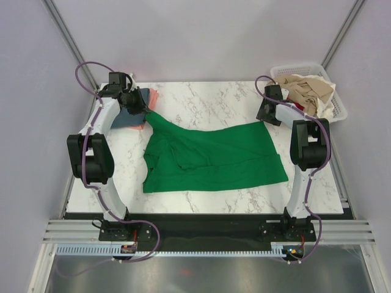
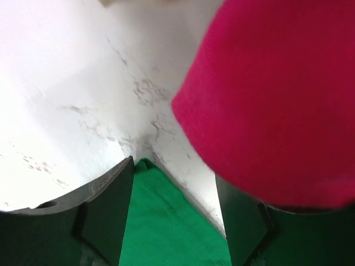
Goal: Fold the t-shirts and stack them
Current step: Fold the tshirt
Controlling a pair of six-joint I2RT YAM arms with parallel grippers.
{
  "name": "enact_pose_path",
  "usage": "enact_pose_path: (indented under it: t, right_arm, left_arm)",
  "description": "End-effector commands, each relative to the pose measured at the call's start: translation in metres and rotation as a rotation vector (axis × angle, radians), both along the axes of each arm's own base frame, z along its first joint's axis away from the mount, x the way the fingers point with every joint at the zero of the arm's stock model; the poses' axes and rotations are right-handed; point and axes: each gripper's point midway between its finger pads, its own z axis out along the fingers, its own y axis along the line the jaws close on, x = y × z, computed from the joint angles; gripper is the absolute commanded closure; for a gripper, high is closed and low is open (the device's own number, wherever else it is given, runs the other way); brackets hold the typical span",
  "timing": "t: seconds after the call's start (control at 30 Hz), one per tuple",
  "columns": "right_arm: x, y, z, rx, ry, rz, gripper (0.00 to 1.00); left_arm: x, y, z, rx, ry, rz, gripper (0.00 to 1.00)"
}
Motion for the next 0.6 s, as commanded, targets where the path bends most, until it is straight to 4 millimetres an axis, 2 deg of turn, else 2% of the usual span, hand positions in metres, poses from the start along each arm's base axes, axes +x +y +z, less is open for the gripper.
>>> enact_pose_path:
  t: [0.0, 0.13, 0.27, 0.47, 0.57]
  right_arm:
    - [0.020, -0.007, 0.016, -0.006, -0.043, -0.028, 0.32]
    - [0.026, 0.000, 0.016, 0.009, -0.040, -0.010, 0.32]
    - [0.031, 0.019, 0.011, 0.020, -0.037, 0.032, 0.33]
    - [0.030, 0.024, -0.002, 0.022, -0.016, 0.025, 0.37]
    - [0.026, 0.026, -0.009, 0.023, -0.001, 0.026, 0.42]
  left_arm:
    - [0.001, -0.006, 0.022, -0.036, -0.051, 0.001, 0.98]
    - [0.002, -0.010, 0.021, -0.052, -0.047, -0.013, 0.98]
    - [0.001, -0.013, 0.018, -0.072, -0.035, -0.025, 0.98]
    - [0.001, -0.015, 0.017, -0.079, -0.032, -0.032, 0.98]
    - [0.002, -0.016, 0.017, -0.083, -0.031, -0.033, 0.98]
